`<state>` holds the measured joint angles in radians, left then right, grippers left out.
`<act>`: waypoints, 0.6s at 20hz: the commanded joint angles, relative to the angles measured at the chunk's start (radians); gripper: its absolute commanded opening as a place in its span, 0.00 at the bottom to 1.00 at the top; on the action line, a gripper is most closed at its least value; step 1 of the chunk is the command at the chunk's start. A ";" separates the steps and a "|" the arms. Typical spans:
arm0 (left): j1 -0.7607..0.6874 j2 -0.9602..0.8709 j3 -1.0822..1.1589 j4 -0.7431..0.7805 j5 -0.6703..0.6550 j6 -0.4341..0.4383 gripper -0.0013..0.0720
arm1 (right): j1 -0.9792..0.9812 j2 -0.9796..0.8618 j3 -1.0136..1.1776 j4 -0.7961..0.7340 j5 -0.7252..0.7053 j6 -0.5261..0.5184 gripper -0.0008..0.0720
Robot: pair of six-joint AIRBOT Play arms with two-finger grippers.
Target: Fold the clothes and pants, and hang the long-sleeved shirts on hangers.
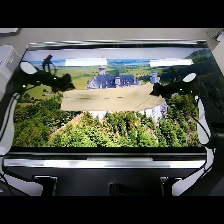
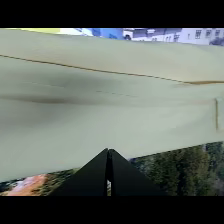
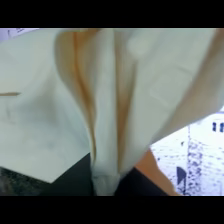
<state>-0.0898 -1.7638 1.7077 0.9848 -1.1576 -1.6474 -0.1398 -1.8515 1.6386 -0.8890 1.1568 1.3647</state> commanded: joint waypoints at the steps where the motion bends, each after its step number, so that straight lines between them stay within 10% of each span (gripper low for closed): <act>1: -0.179 -0.072 0.001 -0.023 0.163 -0.165 0.04 | 0.000 0.113 0.002 0.012 0.046 0.085 0.06; 7: -0.466 -0.240 0.002 -0.323 0.497 -0.205 0.03 | 0.001 0.283 0.002 0.012 0.161 0.197 0.06; 12: -0.595 -0.376 0.151 -0.453 0.493 -0.204 0.03 | 0.001 0.397 0.002 0.013 0.212 0.261 0.06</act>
<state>-0.6064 -2.0663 1.7817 0.6300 -0.7025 -1.8439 -0.1398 -1.5150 1.6390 -0.8780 1.3258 1.5768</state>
